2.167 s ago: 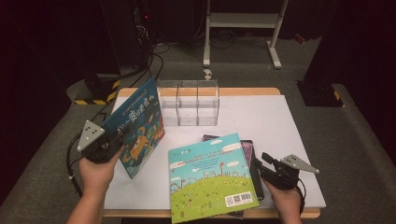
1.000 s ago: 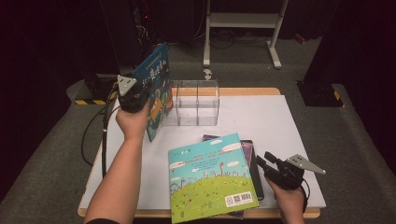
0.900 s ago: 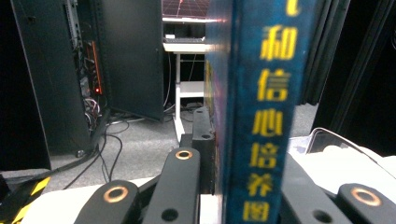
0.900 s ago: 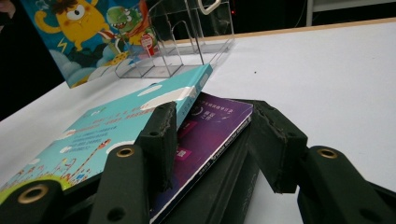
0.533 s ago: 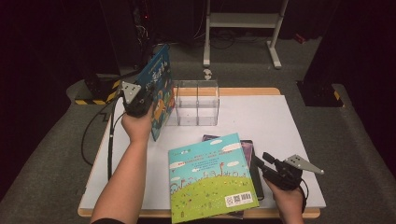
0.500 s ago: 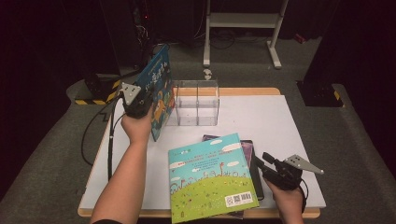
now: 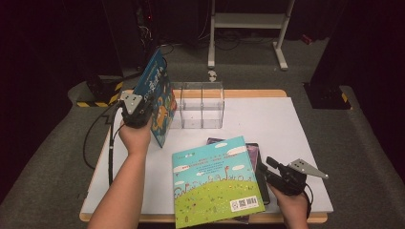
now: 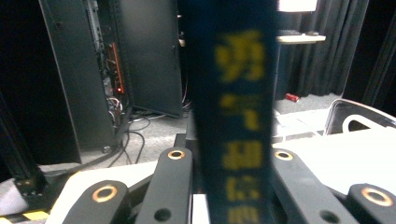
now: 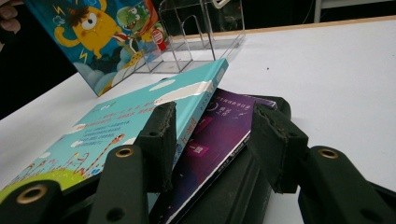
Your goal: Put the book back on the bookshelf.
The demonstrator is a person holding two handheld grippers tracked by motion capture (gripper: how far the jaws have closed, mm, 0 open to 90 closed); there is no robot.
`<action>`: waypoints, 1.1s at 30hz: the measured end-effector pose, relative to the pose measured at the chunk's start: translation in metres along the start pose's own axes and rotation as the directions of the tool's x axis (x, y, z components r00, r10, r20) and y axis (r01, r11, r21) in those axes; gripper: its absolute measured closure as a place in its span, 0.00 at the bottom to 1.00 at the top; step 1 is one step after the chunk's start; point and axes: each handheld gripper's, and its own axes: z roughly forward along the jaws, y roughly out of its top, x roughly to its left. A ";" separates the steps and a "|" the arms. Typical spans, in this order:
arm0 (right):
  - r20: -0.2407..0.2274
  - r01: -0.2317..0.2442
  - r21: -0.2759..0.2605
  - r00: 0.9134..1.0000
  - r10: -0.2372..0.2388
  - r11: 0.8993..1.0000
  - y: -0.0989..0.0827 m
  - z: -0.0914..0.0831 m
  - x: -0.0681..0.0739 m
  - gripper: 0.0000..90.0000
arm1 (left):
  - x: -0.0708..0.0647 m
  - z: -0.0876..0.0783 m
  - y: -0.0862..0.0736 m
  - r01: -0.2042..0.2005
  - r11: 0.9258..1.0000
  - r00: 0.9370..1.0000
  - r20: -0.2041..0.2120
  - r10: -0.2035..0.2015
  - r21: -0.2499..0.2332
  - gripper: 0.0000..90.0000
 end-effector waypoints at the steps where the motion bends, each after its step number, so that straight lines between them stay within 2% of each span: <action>1: 0.000 0.000 0.000 1.000 0.000 1.000 0.000 0.000 0.000 0.57 | -0.002 0.001 0.000 -0.013 1.000 1.000 -0.006 0.013 0.001 0.87; 3: 0.002 0.005 0.002 1.000 -0.005 1.000 0.000 0.001 0.000 0.57 | -0.004 0.003 0.001 -0.016 1.000 1.000 -0.023 0.016 -0.003 0.87; 5: 0.003 0.005 0.004 1.000 -0.005 1.000 0.000 0.001 0.000 0.57 | -0.005 0.005 0.001 -0.002 1.000 0.999 -0.035 0.002 -0.007 0.87; 16: 0.001 0.009 0.003 1.000 -0.009 1.000 0.000 0.000 -0.002 0.57 | -0.003 0.018 0.001 0.034 0.999 0.999 -0.039 -0.035 -0.021 0.87; 21: -0.004 0.019 0.011 1.000 -0.019 1.000 -0.001 0.003 -0.001 0.58 | 0.000 0.022 0.000 0.053 0.998 0.998 -0.020 -0.054 -0.013 0.85; 24: -0.005 0.028 0.018 1.000 -0.028 0.999 -0.001 0.003 0.000 0.56 | 0.004 0.021 -0.004 0.103 0.995 0.995 0.010 -0.103 0.011 0.71; 25: -0.012 0.021 0.024 1.000 -0.020 0.999 0.000 0.003 0.000 0.54 | 0.005 0.019 -0.006 0.104 0.994 0.994 0.010 -0.104 0.010 0.61; 27: -0.019 0.015 0.024 1.000 -0.014 1.000 0.000 0.003 0.000 0.54 | 0.007 0.014 -0.010 0.110 0.994 0.994 0.023 -0.111 0.017 0.58; 30: -0.030 0.020 0.026 0.999 -0.019 0.999 0.001 0.003 0.000 0.52 | 0.012 0.002 -0.020 0.161 0.986 0.983 0.079 -0.163 0.034 0.50; 33: -0.038 0.030 0.035 0.999 -0.029 0.999 0.001 0.003 0.002 0.49 | 0.015 -0.017 -0.036 0.170 0.983 0.976 0.126 -0.177 0.063 0.44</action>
